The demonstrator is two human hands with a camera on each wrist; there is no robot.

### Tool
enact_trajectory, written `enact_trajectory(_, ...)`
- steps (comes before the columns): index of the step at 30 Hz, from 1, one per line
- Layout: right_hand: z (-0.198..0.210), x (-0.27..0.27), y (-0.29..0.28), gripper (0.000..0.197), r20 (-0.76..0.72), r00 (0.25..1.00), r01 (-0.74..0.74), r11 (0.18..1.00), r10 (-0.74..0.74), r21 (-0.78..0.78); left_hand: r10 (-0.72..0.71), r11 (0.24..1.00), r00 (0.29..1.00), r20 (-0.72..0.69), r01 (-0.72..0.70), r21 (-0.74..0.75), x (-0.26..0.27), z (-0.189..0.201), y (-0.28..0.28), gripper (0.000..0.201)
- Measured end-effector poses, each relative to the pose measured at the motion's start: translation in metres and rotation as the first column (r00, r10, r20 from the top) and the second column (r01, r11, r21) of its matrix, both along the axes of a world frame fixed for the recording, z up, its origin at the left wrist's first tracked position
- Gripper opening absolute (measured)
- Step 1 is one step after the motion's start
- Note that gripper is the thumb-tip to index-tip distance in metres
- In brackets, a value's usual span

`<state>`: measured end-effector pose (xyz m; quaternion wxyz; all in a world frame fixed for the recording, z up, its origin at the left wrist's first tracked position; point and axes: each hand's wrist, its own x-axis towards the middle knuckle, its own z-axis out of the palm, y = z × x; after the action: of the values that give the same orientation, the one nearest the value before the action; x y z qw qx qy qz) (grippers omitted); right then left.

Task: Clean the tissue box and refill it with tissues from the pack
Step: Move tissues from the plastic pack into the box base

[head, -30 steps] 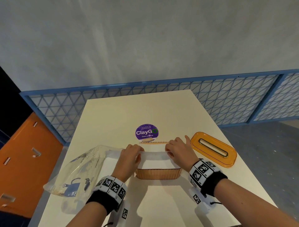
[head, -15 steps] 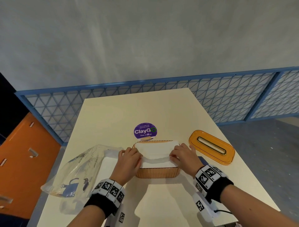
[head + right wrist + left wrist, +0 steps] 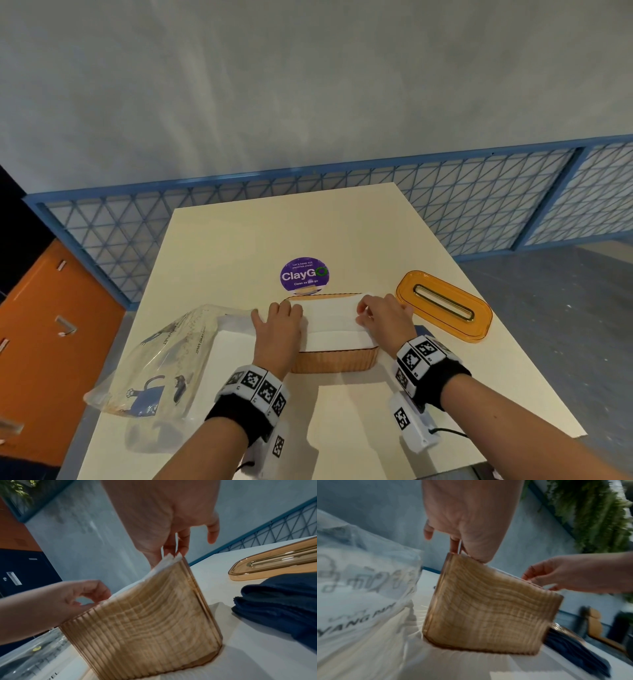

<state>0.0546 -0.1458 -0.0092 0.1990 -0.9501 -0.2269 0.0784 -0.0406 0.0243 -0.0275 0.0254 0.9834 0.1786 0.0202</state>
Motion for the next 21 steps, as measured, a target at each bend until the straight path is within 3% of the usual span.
enact_trajectory(2, -0.002, 0.0, 0.0, 0.015, 0.033, 0.999, -0.012, 1.0, 0.013, -0.024, -0.026, 0.994, 1.0, -0.016, 0.028, 0.107, 0.0, -0.001, -0.007, 0.058)
enact_trajectory(3, -0.002, 0.0, 0.0, 0.016, 0.05, 0.999, -0.017, 0.999, 0.019, -0.038, -0.072, 0.987, 0.997, 0.002, 0.071, 0.141, -0.001, -0.001, -0.011, 0.063)
enact_trajectory(5, -0.005, 0.001, 0.0, 0.016, 0.083, 0.996, -0.027, 0.998, 0.031, -0.054, -0.2, 0.964, 0.979, 0.043, 0.189, 0.188, -0.002, -0.005, -0.019, 0.06)
enact_trajectory(8, -0.009, -0.001, -0.002, 0.016, 0.137, 0.988, -0.059, 0.992, 0.074, -0.109, -0.279, 0.954, 0.96, 0.004, 0.277, 0.114, -0.004, -0.008, -0.032, 0.053)
enact_trajectory(10, -0.007, -0.005, -0.002, 0.011, 0.255, 0.958, -0.08, 0.978, 0.128, -0.191, -0.234, 0.972, 0.97, -0.059, 0.234, -0.003, -0.007, -0.003, -0.042, 0.049)
enact_trajectory(15, -0.006, -0.018, -0.007, 0.037, 0.409, 0.851, -0.185, 0.918, 0.329, -0.352, -0.151, 0.988, 0.95, -0.275, 0.15, -0.024, -0.006, 0.003, -0.051, 0.054)
enact_trajectory(19, 0.0, -0.028, -0.018, 0.032, 0.348, 0.869, -0.201, 0.893, 0.352, -0.403, -0.109, 0.991, 0.962, -0.25, 0.084, -0.107, -0.001, -0.001, -0.053, 0.047)
enact_trajectory(21, -0.004, -0.028, -0.024, 0.04, 0.271, 0.892, -0.223, 0.874, 0.362, -0.432, -0.08, 0.989, 0.962, -0.261, 0.045, -0.138, 0.004, 0.0, -0.056, 0.046)
